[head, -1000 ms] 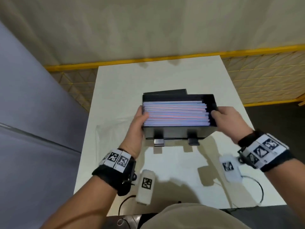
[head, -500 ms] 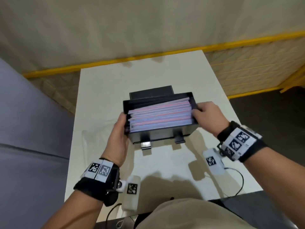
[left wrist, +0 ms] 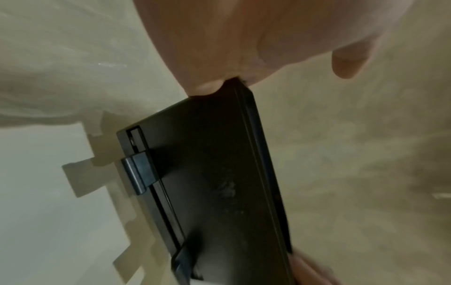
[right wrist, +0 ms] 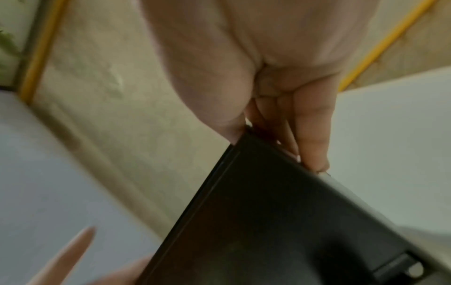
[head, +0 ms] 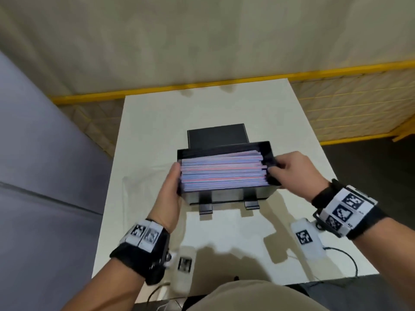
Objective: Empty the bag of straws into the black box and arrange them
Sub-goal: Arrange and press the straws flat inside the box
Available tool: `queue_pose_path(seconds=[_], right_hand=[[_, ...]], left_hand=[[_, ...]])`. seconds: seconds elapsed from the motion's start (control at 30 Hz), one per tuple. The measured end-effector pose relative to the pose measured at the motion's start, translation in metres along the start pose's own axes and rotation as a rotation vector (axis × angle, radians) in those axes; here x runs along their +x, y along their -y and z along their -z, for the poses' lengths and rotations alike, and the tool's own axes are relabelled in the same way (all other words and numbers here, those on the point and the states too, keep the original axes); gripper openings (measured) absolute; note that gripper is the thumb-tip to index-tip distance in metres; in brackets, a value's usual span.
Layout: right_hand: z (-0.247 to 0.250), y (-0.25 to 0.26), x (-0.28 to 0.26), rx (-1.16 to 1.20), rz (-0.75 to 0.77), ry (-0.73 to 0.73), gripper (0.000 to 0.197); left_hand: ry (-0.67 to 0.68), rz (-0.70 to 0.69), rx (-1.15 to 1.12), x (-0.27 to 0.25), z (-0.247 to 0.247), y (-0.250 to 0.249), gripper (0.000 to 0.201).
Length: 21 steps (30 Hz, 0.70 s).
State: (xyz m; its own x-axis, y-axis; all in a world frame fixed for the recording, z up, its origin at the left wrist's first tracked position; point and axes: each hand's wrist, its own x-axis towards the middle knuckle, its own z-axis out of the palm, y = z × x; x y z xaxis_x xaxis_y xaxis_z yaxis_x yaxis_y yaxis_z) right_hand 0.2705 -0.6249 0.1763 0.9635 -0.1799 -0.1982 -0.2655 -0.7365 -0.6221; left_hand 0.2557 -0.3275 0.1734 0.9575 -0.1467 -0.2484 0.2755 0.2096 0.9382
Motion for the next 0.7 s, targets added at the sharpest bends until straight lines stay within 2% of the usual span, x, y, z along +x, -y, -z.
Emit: queue_pose_path(seconds=[0.1,0.17,0.23,0.33,0.43,0.47,0.5,0.57,0.6,0.63,0.67,0.7], right_hand=[[0.0,-0.009,0.009,0.023,-0.057,-0.071,0.015],[-0.009,-0.007,0.011,-0.003,-0.024,-0.032,0.017],[-0.02,-0.003,0.009,-0.062,0.02,0.015,0.019],[-0.028,-0.008,0.012,-0.059,0.005,0.04,0.018],[-0.028,-0.01,0.015,-0.06,-0.032,0.119,0.014],[-0.028,-0.007,0.014,-0.076,-0.042,0.112,0.015],[-0.028,-0.005,0.013,-0.118,-0.024,0.045,0.02],[-0.028,0.006,0.01,-0.267,0.185,-0.168,0.025],[-0.031,0.016,0.008,-0.319,0.336,-0.194,0.022],[-0.036,0.027,0.007,-0.353,0.483,-0.133,0.022],[-0.043,0.035,0.008,-0.386,0.593,-0.011,0.027],[-0.052,0.042,0.011,-0.426,0.649,0.12,0.036]], left_hand=[[0.098,0.007,0.099,-0.003,-0.003,0.003,0.062],[0.02,0.05,0.044,0.001,0.001,0.005,0.066],[-0.022,0.052,0.059,0.007,0.011,0.012,0.063],[0.033,0.06,0.223,0.002,0.022,0.021,0.053],[0.061,0.052,0.361,0.003,0.029,0.03,0.052],[0.059,0.041,0.401,0.004,0.03,0.031,0.053],[0.055,0.031,0.424,0.004,0.03,0.032,0.054],[0.049,0.01,0.462,0.004,0.032,0.034,0.056],[0.052,0.005,0.476,0.003,0.033,0.034,0.057],[0.058,0.005,0.48,0.002,0.035,0.035,0.057],[0.062,0.006,0.479,0.002,0.035,0.036,0.057],[0.06,0.006,0.476,0.002,0.035,0.037,0.056]])
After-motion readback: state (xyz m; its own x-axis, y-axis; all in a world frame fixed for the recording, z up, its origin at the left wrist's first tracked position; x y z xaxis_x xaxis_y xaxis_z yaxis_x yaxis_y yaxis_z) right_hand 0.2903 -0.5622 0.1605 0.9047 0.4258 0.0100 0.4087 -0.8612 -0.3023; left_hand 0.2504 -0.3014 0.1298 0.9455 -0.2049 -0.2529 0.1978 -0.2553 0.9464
